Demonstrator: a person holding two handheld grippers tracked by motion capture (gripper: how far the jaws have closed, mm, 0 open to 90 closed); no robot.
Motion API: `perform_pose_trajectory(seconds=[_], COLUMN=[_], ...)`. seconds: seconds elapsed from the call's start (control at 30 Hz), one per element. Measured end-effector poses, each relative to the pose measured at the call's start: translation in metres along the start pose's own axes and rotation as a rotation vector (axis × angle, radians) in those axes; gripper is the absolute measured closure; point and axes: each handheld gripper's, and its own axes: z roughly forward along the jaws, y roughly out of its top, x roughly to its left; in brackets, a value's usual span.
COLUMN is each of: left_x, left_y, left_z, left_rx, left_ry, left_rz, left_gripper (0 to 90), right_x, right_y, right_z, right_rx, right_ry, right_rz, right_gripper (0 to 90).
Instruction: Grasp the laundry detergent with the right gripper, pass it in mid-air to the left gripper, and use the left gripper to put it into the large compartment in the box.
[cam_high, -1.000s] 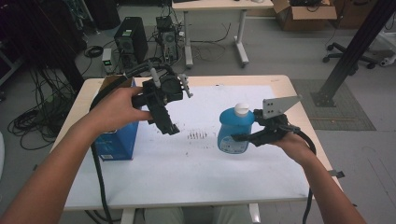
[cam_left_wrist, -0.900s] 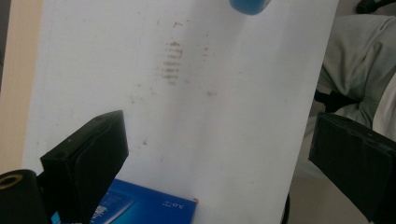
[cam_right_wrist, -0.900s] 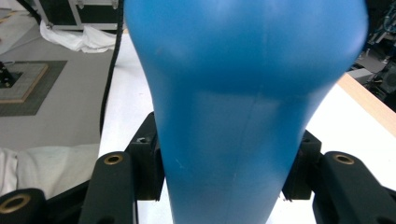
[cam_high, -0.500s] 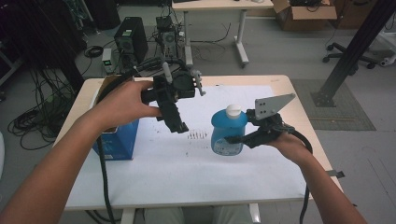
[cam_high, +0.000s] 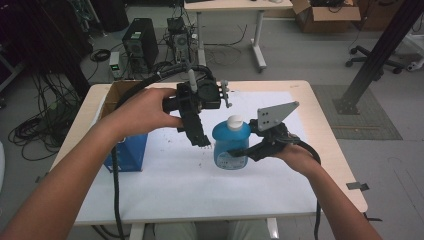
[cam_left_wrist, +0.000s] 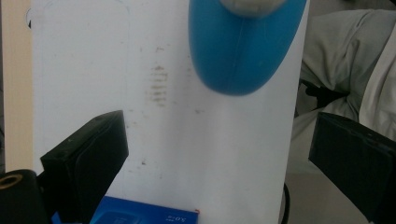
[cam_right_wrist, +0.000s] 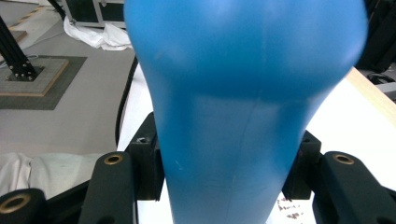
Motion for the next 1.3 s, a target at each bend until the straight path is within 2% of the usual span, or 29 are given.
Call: perform_pose_trajectory(seconds=[0.27,0.63,1.13,1.3], left_x=[-0.004,-0.007,-0.010,-0.009], left_y=[0.005,0.013,0.019,0.022], left_z=[0.002,0.007,0.014,0.022], left_rx=[0.002,0.004,0.008,0.015], left_ry=[-0.008,-0.022,-0.032,-0.041], left_rz=[0.016,0.041,0.062,0.066], left_gripper=[5.0,5.0,5.0,5.0], right_x=[0.000,0.002,0.003,0.003], right_y=[-0.003,0.004,0.004,0.004], right_z=[0.015,0.028,0.035,0.035], right_rx=[0.010,0.005,0.012,0.008], right_ry=[0.022,0.054,0.068,0.072], right_rz=[0.002,-0.012,-0.012,-0.009], right_gripper=[44.4,44.5,44.5,44.4])
